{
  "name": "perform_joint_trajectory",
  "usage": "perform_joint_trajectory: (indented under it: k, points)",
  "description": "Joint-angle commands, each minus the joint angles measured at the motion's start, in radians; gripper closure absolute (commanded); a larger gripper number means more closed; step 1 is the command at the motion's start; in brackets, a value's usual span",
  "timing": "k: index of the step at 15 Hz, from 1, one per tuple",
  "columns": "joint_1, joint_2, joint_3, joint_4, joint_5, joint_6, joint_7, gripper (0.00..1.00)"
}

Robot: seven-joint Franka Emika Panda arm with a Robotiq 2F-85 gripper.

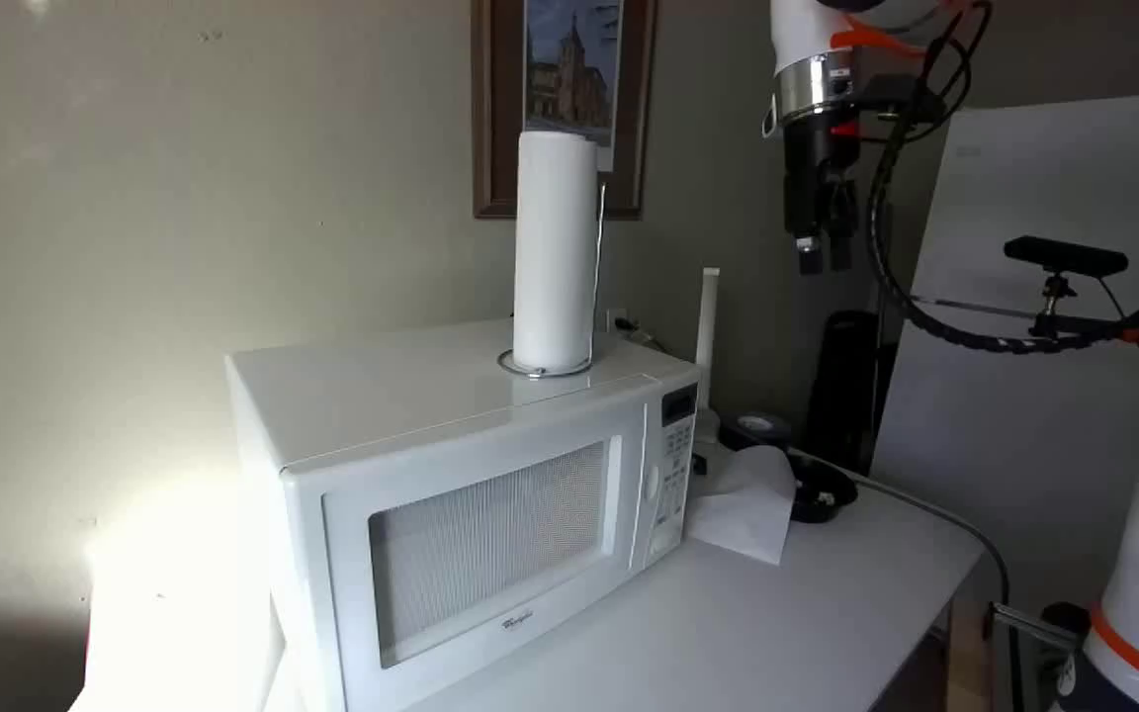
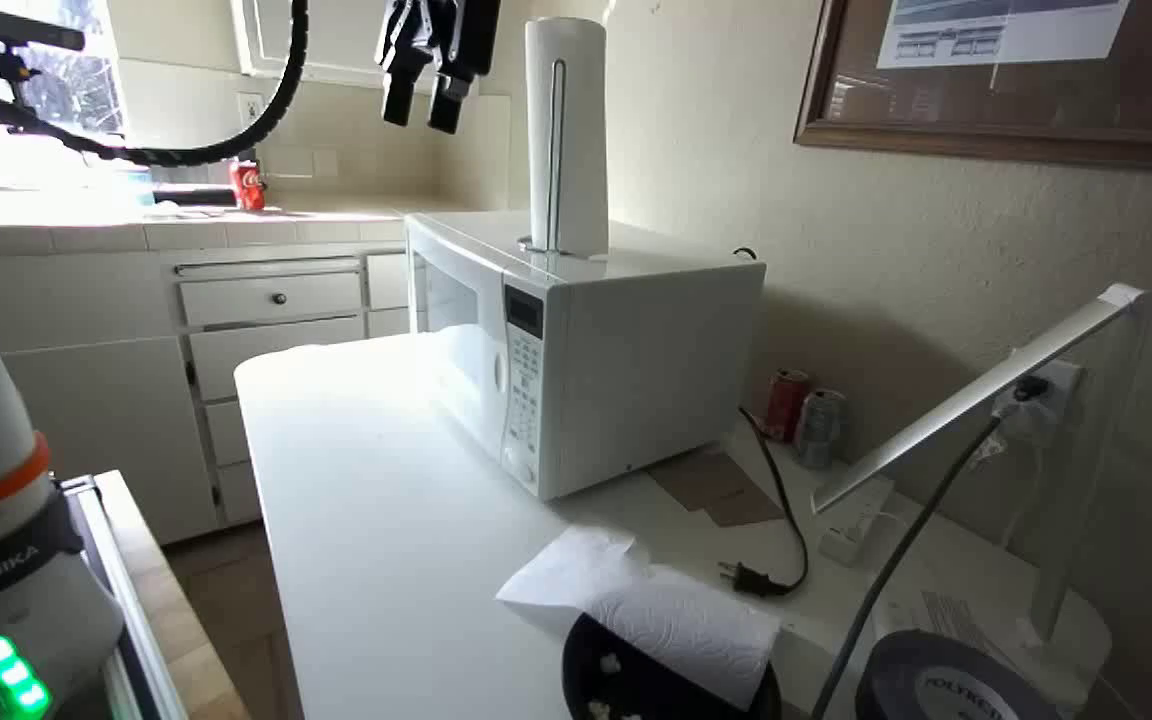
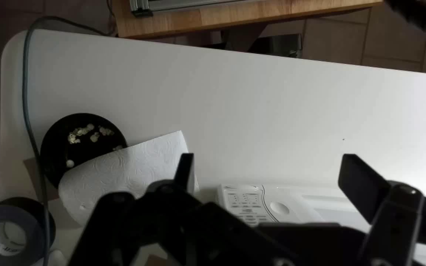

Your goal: Remove the paper towel roll from the silver stand.

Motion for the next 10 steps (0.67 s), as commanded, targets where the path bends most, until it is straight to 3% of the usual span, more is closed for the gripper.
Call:
perform_joint_trajectory:
  k: [1, 6, 10]
  points:
    - [0.0, 0.002, 0.0, 0.003, 0.0, -0.003, -0.001, 0.0]
    - [0.0, 0.001, 0.0, 0.003, 0.0, -0.003, -0.001, 0.0]
    - [0.04, -0.022, 0.044, 0.056, -0.004, 0.089, -0.027, 0.0]
